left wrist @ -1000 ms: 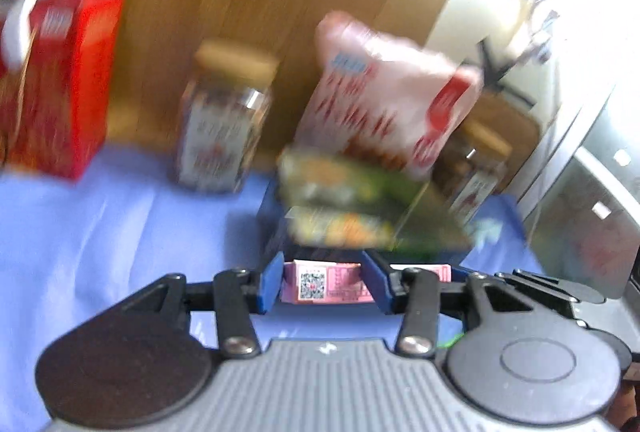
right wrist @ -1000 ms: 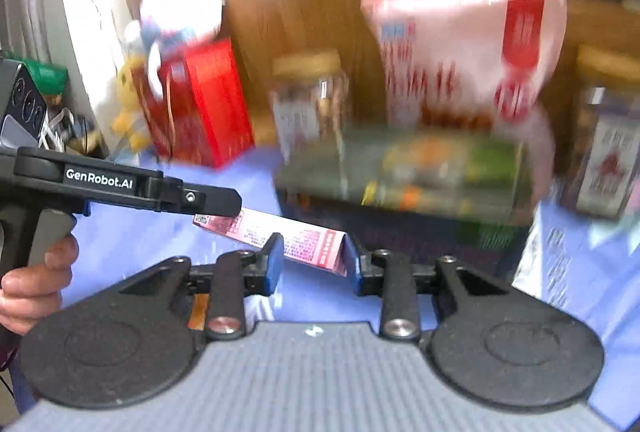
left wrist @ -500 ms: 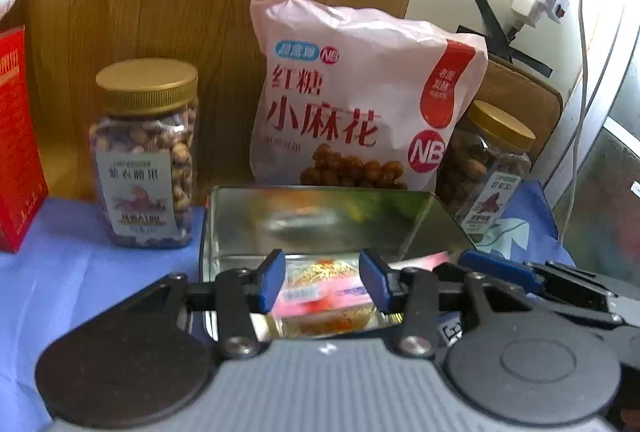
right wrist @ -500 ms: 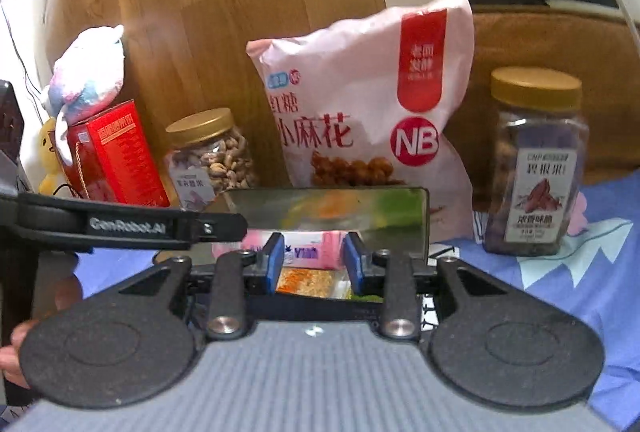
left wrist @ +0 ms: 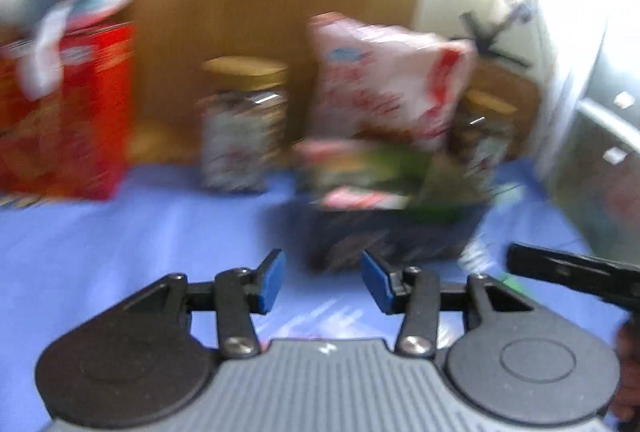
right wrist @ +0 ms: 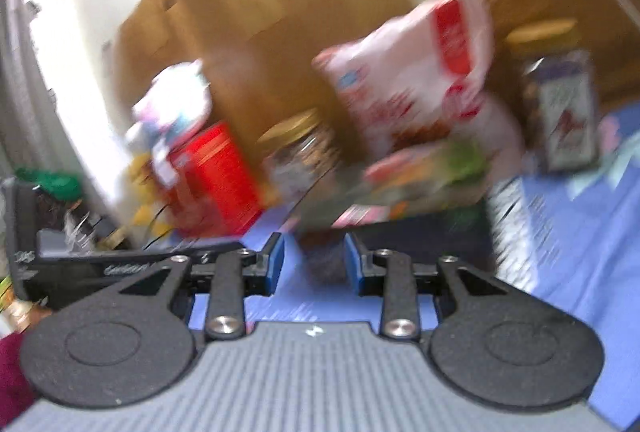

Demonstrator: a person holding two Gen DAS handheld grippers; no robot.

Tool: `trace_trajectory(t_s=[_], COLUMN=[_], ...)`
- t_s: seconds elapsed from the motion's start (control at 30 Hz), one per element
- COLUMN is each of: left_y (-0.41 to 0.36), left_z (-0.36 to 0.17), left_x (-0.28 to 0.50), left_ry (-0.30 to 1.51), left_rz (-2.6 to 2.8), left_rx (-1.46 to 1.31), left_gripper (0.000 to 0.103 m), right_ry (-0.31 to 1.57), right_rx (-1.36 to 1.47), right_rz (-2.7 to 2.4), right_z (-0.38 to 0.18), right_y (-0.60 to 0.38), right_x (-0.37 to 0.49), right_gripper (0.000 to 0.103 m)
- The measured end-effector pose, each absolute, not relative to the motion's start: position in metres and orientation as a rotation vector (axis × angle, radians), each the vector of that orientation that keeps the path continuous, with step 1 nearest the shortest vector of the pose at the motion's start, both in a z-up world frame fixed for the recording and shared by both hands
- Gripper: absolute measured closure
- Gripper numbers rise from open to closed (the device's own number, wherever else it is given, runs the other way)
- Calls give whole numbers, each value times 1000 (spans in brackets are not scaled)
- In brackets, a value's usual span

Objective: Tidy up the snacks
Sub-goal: 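Move the left gripper to the red spicy snack packet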

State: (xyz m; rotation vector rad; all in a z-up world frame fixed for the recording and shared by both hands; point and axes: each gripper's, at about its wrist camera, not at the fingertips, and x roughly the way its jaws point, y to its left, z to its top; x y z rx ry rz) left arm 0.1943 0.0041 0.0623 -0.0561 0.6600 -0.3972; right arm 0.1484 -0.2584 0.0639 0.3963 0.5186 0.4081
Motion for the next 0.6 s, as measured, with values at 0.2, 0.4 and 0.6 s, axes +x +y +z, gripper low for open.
trace_trajectory(t_s=[0.2,0.4,0.6], left_y=[59,78,81], left_z=[36,20,-1], left_x=[165,170,178], left_ry=[769,862,900], left_rz=[-317,-380,-447], left_rx=[-94,-208,-334], left_gripper=[60,60,59], right_ry=[626,742,760], right_rx=[290,351,250], right_rz=[573,576,518], right_z=[38,17,10], right_y=[-184,-162,-142], right_x=[113,120,143], right_gripper=[67,67,66])
